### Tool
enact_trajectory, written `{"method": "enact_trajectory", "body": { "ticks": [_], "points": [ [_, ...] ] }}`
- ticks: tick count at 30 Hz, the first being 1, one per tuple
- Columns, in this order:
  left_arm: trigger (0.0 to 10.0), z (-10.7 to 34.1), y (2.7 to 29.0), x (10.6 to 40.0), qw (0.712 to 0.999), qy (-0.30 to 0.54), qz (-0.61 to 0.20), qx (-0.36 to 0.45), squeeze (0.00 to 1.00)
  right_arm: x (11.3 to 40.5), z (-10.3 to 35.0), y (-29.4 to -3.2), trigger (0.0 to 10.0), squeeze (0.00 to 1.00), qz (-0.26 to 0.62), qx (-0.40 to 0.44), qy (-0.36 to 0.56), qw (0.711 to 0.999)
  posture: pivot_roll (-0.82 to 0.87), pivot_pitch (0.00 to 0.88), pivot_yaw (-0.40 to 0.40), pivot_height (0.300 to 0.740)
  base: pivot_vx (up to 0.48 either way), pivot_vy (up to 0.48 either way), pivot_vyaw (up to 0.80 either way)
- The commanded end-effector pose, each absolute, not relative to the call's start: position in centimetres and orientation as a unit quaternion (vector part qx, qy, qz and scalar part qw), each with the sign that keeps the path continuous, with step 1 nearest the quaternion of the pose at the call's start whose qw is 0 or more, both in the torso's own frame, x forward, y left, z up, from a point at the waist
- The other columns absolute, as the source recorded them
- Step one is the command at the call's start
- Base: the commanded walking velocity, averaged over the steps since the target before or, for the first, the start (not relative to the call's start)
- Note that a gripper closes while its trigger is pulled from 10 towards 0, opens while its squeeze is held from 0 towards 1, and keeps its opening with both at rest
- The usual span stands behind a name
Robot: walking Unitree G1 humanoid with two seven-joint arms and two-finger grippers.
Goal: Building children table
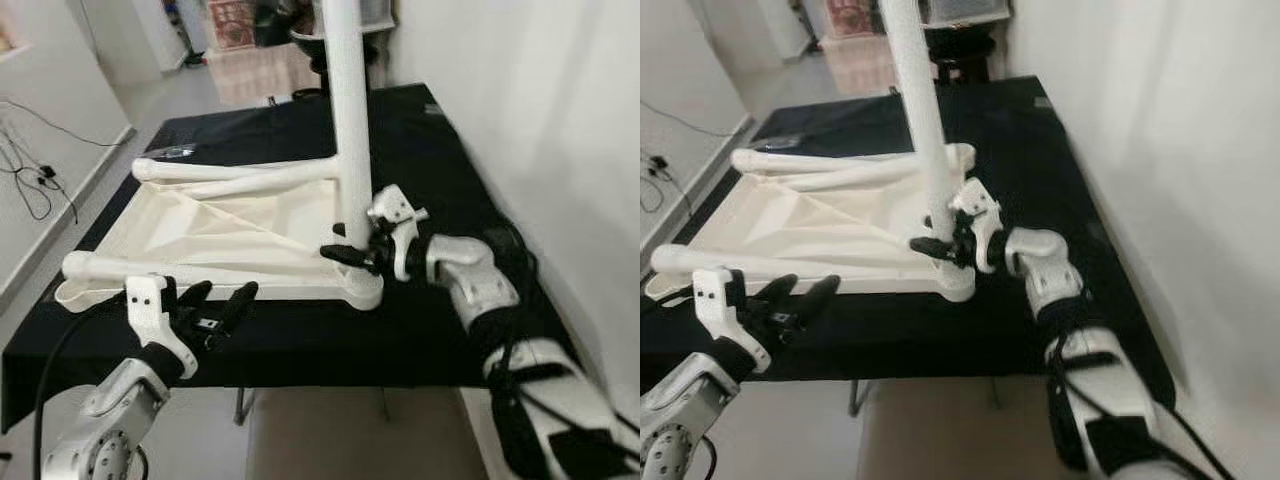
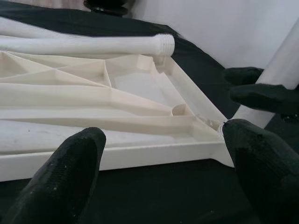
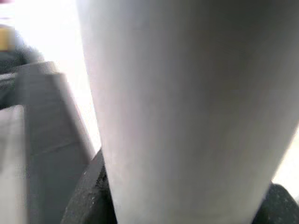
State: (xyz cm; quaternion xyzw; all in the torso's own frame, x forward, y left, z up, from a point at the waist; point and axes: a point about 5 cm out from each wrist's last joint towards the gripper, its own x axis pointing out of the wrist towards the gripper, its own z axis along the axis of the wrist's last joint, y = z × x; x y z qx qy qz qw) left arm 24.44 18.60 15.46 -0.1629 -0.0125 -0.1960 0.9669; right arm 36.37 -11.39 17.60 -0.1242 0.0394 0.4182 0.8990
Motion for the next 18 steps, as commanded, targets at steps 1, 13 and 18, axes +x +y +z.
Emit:
{"method": "enact_trajectory", "body": {
  "ticks": [1,13,18],
  "points": [
    [10.0,15.5,19.1,24.4,0.968,-0.011,-0.194,-0.157,0.0,35.1,15.7,-10.0,0.0,0.0,0.268,-0.123,0.078,0.952,-0.08,0.059,0.129,0.74,0.0,0.0,0.0],
    [10.0,15.6,19.5,24.2,0.969,-0.007,-0.192,-0.153,0.0,34.5,15.7,-8.2,7.3,0.0,0.231,-0.128,0.042,0.964,-0.05,0.06,0.158,0.74,0.0,0.0,0.0],
    [10.0,15.6,19.6,24.2,0.971,-0.008,-0.186,-0.15,0.0,34.5,16.3,-8.1,10.0,1.0,0.261,-0.124,0.048,0.956,-0.04,0.053,0.155,0.74,0.0,0.0,0.0]
  ]
}}
